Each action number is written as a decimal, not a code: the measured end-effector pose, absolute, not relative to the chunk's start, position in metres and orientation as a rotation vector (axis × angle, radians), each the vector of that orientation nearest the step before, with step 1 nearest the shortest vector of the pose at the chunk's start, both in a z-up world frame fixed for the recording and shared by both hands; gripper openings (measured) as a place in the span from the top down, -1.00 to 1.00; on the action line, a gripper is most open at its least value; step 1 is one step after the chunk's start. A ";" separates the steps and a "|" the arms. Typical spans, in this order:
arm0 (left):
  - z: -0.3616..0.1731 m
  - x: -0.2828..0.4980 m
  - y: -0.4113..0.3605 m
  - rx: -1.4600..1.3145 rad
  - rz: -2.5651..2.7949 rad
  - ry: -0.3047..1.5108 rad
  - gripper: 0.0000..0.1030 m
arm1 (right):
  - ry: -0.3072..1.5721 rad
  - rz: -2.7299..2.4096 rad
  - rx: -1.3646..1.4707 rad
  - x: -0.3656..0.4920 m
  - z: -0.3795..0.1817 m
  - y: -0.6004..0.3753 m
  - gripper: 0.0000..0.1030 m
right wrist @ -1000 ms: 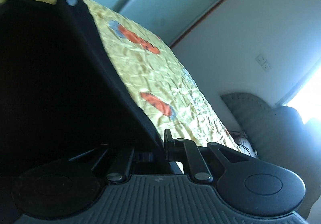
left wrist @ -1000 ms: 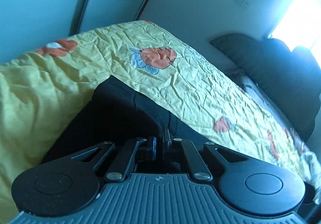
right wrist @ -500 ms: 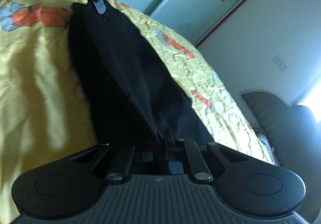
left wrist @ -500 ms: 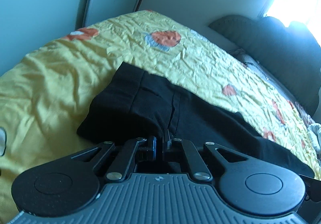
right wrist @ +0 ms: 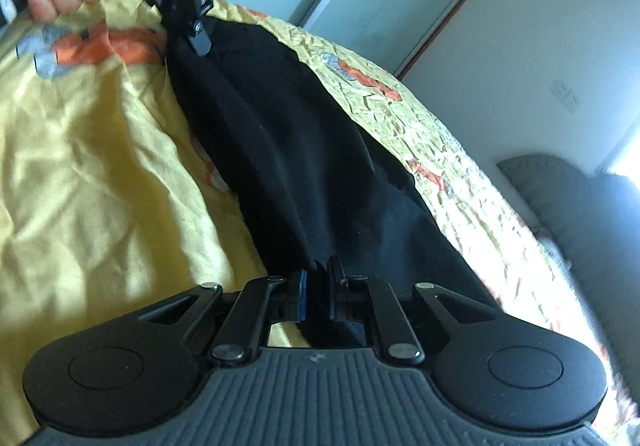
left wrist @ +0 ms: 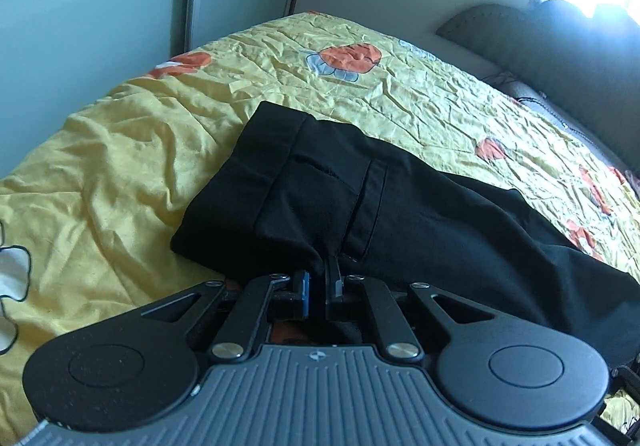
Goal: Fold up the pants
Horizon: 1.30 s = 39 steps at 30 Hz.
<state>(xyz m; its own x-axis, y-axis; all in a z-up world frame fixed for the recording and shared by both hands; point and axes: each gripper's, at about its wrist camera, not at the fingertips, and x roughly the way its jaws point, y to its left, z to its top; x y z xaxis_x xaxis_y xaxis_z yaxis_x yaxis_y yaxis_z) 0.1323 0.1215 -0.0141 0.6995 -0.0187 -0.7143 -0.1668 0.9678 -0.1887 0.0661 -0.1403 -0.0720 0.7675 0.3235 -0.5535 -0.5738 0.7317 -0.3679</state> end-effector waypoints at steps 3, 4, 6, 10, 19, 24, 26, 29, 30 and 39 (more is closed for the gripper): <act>-0.004 0.125 0.119 -0.232 0.114 0.801 0.52 | 0.527 0.523 -0.447 0.069 -0.071 -0.149 0.81; 0.001 0.120 0.116 -0.214 0.124 0.796 0.42 | 0.543 0.529 -0.413 0.070 -0.069 -0.153 0.81; 0.013 0.110 0.108 -0.166 0.136 0.775 0.43 | 0.564 0.566 -0.365 0.067 -0.061 -0.164 0.78; 0.041 0.089 0.082 -0.044 0.111 0.678 0.40 | 0.566 0.574 -0.185 0.061 -0.040 -0.213 0.75; 0.033 0.118 -0.032 0.048 -0.284 0.739 0.22 | 0.703 0.360 0.342 0.066 -0.081 -0.320 0.40; 0.004 0.127 -0.105 0.134 -0.440 0.774 0.17 | 0.541 0.159 0.575 0.037 -0.071 -0.393 -0.13; -0.011 0.132 -0.124 0.157 -0.489 0.779 0.10 | 0.508 -0.006 0.685 0.034 -0.078 -0.434 -0.48; -0.036 0.134 -0.148 0.229 -0.470 0.798 0.09 | 0.544 -0.100 0.791 0.043 -0.094 -0.480 -0.49; -0.042 0.133 -0.152 0.234 -0.472 0.803 0.09 | 0.569 -0.114 0.826 0.047 -0.098 -0.490 -0.49; -0.048 0.116 -0.153 0.258 -0.496 0.747 0.01 | 0.568 -0.069 0.920 0.113 -0.095 -0.523 -0.50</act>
